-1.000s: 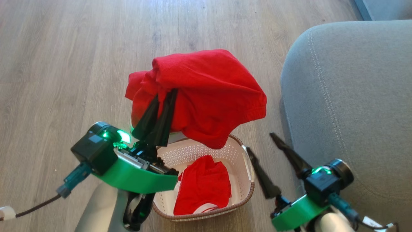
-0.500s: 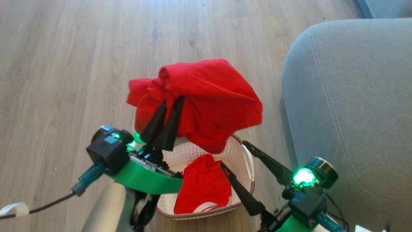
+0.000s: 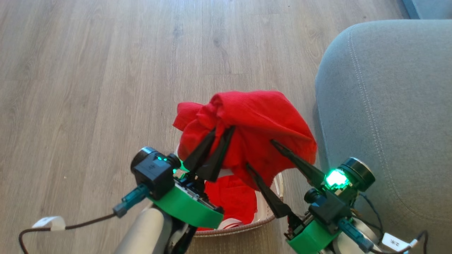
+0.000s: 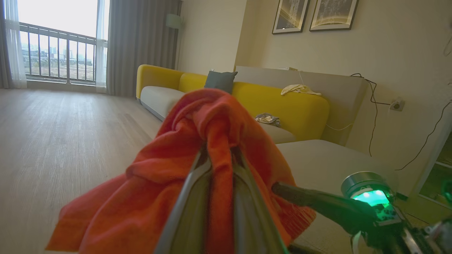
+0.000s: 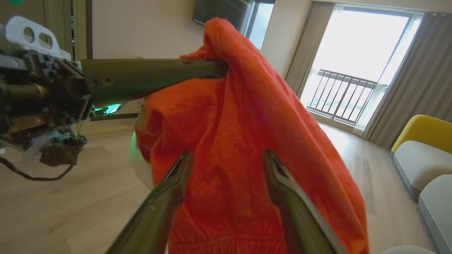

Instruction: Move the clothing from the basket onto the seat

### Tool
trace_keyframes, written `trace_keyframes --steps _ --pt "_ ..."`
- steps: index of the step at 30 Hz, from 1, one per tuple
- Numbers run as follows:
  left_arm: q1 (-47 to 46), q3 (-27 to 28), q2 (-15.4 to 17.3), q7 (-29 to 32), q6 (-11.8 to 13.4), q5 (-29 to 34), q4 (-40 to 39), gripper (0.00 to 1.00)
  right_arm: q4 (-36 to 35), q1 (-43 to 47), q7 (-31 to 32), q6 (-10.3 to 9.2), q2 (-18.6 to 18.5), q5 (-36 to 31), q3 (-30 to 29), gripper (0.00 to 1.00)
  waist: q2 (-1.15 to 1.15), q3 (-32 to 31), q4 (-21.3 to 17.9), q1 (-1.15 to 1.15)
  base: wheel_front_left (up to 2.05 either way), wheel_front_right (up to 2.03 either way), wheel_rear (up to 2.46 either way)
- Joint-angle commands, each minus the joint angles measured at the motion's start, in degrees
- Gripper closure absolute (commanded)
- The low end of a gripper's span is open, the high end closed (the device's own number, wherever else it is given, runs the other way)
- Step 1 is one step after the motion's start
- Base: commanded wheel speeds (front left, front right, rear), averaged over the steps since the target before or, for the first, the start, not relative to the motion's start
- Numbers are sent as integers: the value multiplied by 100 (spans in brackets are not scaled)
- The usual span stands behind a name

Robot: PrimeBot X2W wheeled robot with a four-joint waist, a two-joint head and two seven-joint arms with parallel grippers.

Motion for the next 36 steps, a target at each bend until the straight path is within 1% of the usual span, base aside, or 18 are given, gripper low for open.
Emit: trace_keyframes --steps 1,8,12,19,24,31,36 --pt "-313 105 30 -29 -9 -7 -172 100 -96 -190 -36 40 49 -75 23 0 0 6 4 0 0 0 0" --pt "-376 -324 30 -29 -9 130 -144 100 320 -341 -36 40 139 -261 -22 0 0 36 1 0 0 0 0" --pt "-431 -585 30 -29 -9 255 -56 100 510 -431 -36 40 102 -295 68 0 0 26 10 0 0 0 0" --pt "-444 -760 30 -29 -9 245 125 100 717 -613 -36 40 -10 -386 330 0 0 -54 41 0 0 0 0" --pt "-450 -869 30 -29 -9 207 248 100 831 -679 -36 40 4 -384 403 0 0 -136 76 0 0 0 0" --pt "-456 -914 30 -29 -9 164 302 100 976 -723 -36 40 81 -444 332 0 0 -158 123 0 0 0 0" --pt "-464 -950 30 -29 -9 118 328 100 1009 -724 -36 40 239 -536 154 0 0 -153 162 0 0 0 0"
